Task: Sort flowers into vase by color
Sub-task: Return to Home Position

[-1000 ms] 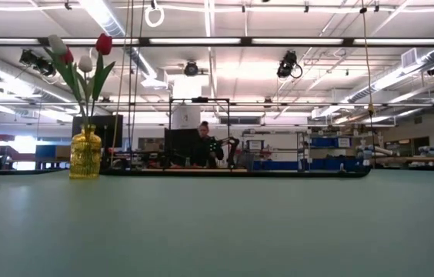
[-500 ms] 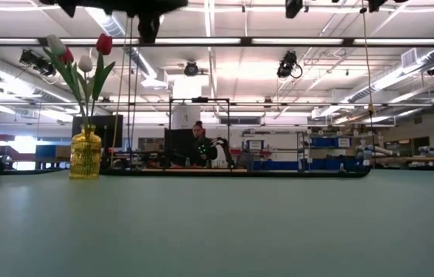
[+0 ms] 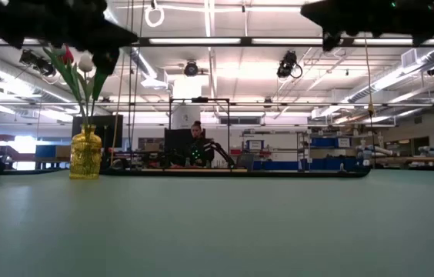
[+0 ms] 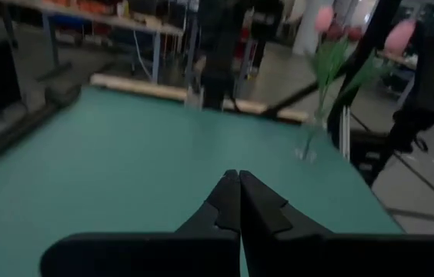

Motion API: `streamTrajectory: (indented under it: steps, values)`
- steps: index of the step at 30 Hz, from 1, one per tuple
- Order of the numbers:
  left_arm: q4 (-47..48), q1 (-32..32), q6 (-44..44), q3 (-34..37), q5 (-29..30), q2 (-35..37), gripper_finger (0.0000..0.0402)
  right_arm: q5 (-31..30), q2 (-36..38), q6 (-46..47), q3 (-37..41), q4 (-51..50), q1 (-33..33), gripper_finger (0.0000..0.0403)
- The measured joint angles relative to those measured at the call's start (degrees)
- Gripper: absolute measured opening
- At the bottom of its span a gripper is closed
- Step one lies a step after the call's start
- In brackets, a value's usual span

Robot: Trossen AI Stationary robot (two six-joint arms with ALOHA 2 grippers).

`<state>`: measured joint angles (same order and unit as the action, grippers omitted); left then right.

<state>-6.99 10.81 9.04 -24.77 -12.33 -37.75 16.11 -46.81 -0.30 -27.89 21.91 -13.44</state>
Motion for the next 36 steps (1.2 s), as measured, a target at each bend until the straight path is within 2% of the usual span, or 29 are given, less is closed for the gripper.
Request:
streamTrajectory:
  steps: [5,9,13,16,21,23,26,30,33,36]
  values:
    - [-0.14,-1.46,2.00,5.26,0.01,1.90,0.0007,-2.23,1.05,5.42,8.97,10.47,1.30,0.0002]
    - [-0.96,-1.82,1.15,7.71,0.81,2.39,0.0004,-5.27,1.23,6.30,11.21,10.92,2.11,0.0001]
    - [-1.27,-1.45,-1.09,8.27,1.16,6.27,0.0002,-5.57,3.77,5.60,12.70,11.00,1.60,0.0001]
    - [2.41,-0.44,-1.55,8.28,1.24,10.88,0.0002,-3.09,7.48,5.47,13.85,8.89,-0.81,0.0000]
    - [8.19,0.76,-0.39,8.30,0.40,17.86,0.0001,6.82,13.66,8.93,14.08,-1.44,-6.20,0.0000]
    - [8.62,0.76,-0.65,8.30,0.42,20.73,0.0001,7.51,15.79,8.25,14.09,-4.16,-7.54,0.0000]
    - [9.34,0.76,-0.92,8.28,1.95,25.81,0.0001,5.91,18.99,6.86,14.09,-5.33,-8.96,0.0000]
    - [16.14,0.76,-0.06,8.19,4.01,31.95,0.0001,3.02,21.38,7.39,14.09,-4.89,-9.29,0.0000]
    - [18.25,0.71,1.03,8.19,4.04,33.11,0.0001,2.73,19.29,8.52,14.09,-2.24,-6.66,0.0000]
    - [17.94,0.54,0.17,8.19,4.11,32.72,0.0000,-2.80,15.38,7.09,14.09,3.56,-1.82,0.0000]
